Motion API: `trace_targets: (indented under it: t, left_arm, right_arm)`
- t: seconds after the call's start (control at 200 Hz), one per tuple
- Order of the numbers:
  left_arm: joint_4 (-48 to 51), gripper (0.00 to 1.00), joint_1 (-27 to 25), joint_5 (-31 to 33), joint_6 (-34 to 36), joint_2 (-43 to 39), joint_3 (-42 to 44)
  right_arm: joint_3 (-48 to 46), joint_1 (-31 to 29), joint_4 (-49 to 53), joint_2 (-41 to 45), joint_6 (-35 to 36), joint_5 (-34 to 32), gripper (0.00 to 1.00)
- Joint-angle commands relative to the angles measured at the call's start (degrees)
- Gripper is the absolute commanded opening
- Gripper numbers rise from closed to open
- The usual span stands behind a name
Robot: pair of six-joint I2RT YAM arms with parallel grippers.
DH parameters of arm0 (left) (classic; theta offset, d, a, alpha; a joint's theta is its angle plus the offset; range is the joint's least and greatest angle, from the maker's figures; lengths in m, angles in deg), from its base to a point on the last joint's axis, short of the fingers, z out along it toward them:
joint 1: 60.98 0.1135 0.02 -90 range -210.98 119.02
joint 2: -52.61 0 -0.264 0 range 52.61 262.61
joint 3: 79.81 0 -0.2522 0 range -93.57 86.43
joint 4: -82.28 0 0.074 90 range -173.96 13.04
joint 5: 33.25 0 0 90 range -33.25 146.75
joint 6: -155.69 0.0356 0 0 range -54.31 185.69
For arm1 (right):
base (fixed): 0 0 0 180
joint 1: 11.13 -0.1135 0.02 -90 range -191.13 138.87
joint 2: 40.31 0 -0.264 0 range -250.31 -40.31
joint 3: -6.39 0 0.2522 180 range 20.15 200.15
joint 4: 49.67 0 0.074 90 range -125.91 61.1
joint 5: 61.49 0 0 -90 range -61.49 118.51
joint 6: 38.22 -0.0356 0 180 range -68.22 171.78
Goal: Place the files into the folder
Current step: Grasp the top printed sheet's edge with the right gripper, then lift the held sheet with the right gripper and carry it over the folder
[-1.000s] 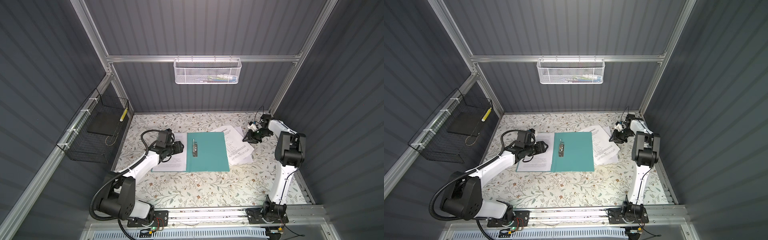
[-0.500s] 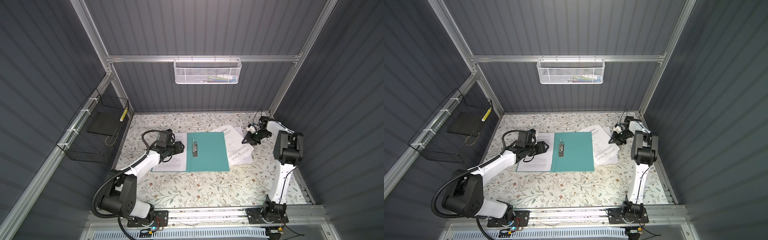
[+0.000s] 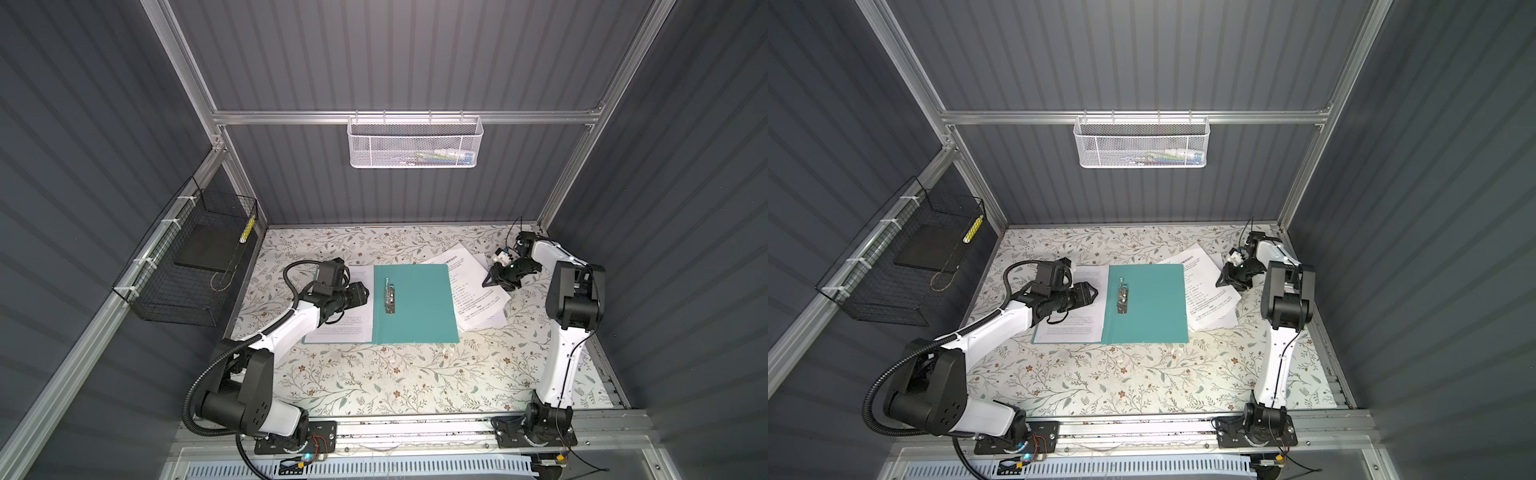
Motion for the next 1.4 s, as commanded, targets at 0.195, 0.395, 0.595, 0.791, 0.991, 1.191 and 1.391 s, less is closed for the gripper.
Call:
trace_targets:
  t: [0.195, 0.395, 0.595, 0.791, 0.991, 1.191, 1.391]
  left_arm:
    - [-1.1, 0.60, -0.3, -0.2, -1.2, 1.0, 0.5]
    - [-1.4, 0.60, -0.3, -0.5, -1.7, 0.8, 0.6]
    - [-1.5, 0.60, -0.3, -0.8, -1.9, 1.0, 0.6]
    - [-1.5, 0.60, -0.3, -0.5, -1.9, 0.7, 1.0]
    - [-1.5, 0.59, -0.3, -0.5, -2.0, 0.6, 0.7]
    - [-1.5, 0.59, -0.3, -0.9, -2.2, 0.4, 0.8]
    - [-1.7, 0.59, -0.3, -0.4, -2.5, -0.5, 1.4]
  right_arm:
    - [1.3, -0.4, 2.3, 2.7, -0.3, -6.7, 0.47]
    - [2.0, -0.5, 2.3, 3.3, -1.1, -7.0, 0.53]
    - [1.7, -0.5, 0.9, 2.2, -1.0, -2.8, 0.51]
    - [1.6, -0.4, 0.7, 1.9, -1.5, -2.7, 0.38]
    - [1.6, -0.2, 0.5, 4.2, -3.1, -5.2, 0.05]
    - [0.3, -0.3, -1.5, 9.6, -6.2, -5.0, 0.00]
    - [-2.0, -0.8, -2.8, 13.6, -7.9, -2.5, 0.00]
